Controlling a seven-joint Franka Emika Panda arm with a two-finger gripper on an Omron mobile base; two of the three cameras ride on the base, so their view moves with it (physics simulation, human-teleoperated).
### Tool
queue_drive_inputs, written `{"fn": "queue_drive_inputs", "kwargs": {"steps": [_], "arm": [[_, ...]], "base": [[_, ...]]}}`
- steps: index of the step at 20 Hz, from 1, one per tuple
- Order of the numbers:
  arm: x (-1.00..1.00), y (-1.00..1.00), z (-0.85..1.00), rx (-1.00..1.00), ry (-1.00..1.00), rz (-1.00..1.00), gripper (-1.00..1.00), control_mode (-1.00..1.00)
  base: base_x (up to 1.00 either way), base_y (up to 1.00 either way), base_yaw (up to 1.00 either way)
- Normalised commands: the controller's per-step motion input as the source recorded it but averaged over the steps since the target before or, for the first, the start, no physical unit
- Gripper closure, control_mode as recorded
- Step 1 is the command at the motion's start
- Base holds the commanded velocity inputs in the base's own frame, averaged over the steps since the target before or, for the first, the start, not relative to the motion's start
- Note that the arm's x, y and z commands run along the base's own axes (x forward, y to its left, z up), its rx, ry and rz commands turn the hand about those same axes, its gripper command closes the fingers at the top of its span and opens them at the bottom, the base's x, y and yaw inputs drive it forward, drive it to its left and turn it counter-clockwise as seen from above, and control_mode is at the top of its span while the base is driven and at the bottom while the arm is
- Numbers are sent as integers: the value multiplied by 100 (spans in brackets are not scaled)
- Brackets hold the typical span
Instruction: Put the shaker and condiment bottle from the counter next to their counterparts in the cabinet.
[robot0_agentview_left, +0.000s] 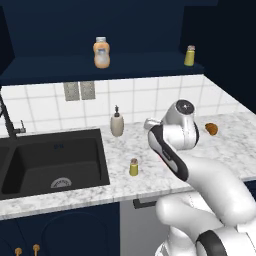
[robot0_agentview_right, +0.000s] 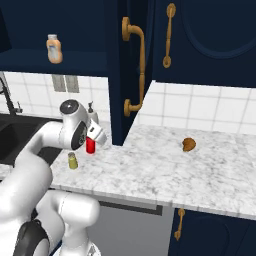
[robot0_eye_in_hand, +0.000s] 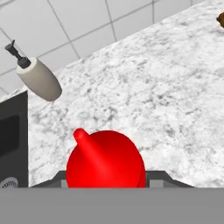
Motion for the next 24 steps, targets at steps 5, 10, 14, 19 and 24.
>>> {"fn": "queue_drive_inputs", "kwargs": {"steps": [5,10,14,19,24], "arm": [[-33,39,22,0,-19,6,100,-100],[-35,30,24,0,-16,8,100,-100],[-18,24,48,0,-7,5,100,-100],[-1,22,61,-1,-6,4,100,-100],[0,20,67,-3,-6,2,100,-100]], "base": [[0,0,0],[0,0,0],[0,0,0],[0,0,0],[0,0,0]]}}
